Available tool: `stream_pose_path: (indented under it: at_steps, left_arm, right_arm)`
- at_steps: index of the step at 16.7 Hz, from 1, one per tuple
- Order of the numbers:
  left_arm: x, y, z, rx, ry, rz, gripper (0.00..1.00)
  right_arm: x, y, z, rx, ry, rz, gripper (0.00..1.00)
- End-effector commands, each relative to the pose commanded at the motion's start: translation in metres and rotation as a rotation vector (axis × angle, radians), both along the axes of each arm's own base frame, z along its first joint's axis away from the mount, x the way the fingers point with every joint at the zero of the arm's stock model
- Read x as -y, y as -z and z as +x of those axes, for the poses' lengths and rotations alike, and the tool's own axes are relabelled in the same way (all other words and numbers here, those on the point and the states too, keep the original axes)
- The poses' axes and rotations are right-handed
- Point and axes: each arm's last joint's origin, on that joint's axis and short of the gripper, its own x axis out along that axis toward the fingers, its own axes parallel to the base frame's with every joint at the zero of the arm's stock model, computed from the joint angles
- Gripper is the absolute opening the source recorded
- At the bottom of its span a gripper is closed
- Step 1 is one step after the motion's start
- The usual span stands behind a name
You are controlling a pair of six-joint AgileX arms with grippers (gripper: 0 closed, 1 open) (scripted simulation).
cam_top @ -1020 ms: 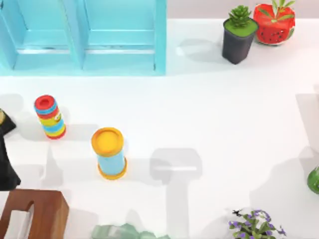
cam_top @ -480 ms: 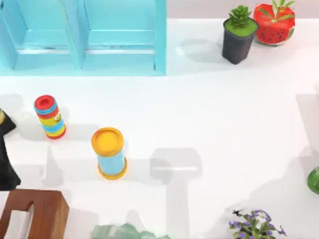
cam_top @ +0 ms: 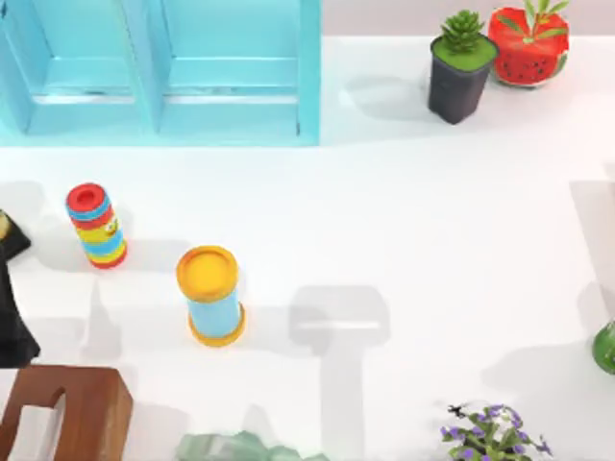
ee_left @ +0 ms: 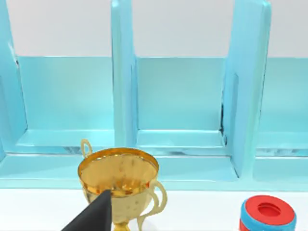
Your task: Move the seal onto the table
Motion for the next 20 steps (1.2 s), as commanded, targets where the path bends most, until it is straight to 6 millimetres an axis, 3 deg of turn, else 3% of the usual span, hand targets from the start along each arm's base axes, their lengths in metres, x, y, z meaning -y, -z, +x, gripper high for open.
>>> stream_pose_path:
  at_steps: [3,7,20]
  left_arm:
    - [0.000,0.000,0.000,0.000,0.000,0.000,1.00]
    - [0.000,0.000,0.000,0.000,0.000,0.000,1.00]
    - [0.000,0.000,0.000,0.000,0.000,0.000,1.00]
  right_arm:
    - [-0.002,0.019,-0.003,-0.011,0.000,0.006,1.00]
    - [-0.002,0.020,-0.004,-0.011,0.000,0.006,1.00]
    - [-0.002,0.020,-0.004,-0.011,0.000,0.006,0.02]
